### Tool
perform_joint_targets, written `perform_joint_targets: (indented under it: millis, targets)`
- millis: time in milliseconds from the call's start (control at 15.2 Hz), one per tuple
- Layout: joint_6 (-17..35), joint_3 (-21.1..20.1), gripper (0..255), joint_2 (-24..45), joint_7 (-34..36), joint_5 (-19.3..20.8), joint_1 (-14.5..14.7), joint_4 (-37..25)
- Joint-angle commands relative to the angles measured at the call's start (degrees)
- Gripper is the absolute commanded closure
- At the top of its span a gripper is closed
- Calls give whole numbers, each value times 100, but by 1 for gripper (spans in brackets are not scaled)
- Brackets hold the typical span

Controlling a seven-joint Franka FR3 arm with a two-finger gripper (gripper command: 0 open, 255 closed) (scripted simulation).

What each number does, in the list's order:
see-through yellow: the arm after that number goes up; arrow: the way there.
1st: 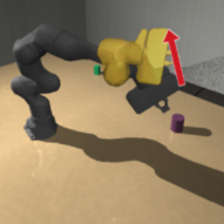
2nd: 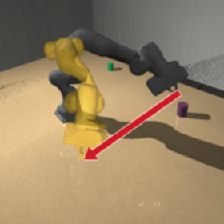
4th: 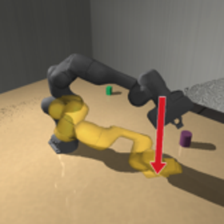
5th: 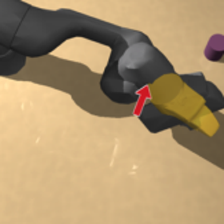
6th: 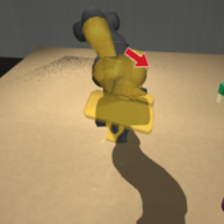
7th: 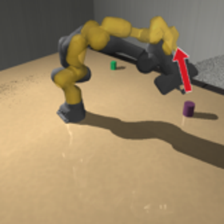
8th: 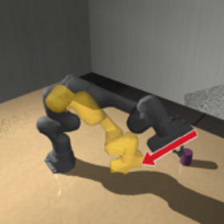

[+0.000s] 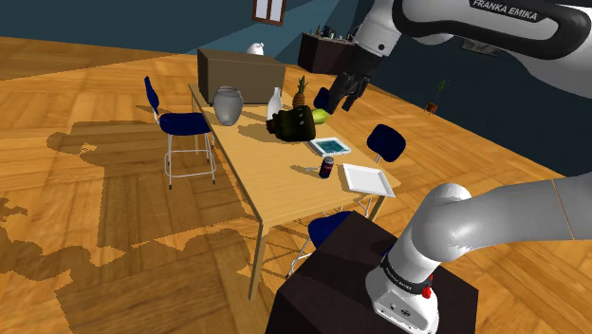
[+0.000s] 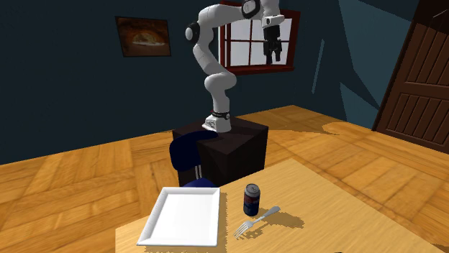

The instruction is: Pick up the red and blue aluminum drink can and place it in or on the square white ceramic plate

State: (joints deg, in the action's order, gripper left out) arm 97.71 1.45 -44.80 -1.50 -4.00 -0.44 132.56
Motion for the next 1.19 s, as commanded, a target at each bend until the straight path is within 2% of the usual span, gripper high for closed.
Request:
perform_joint_targets:
  millis: [0, 594, 1122]
  targets:
    - [0, 0, 0, 0, 0, 0, 0, 0]
    - [1055, 843, 0, 714, -1121, 444, -212, 575]
    - [2040, 1620, 0, 1856, -2140, 645, -322, 596]
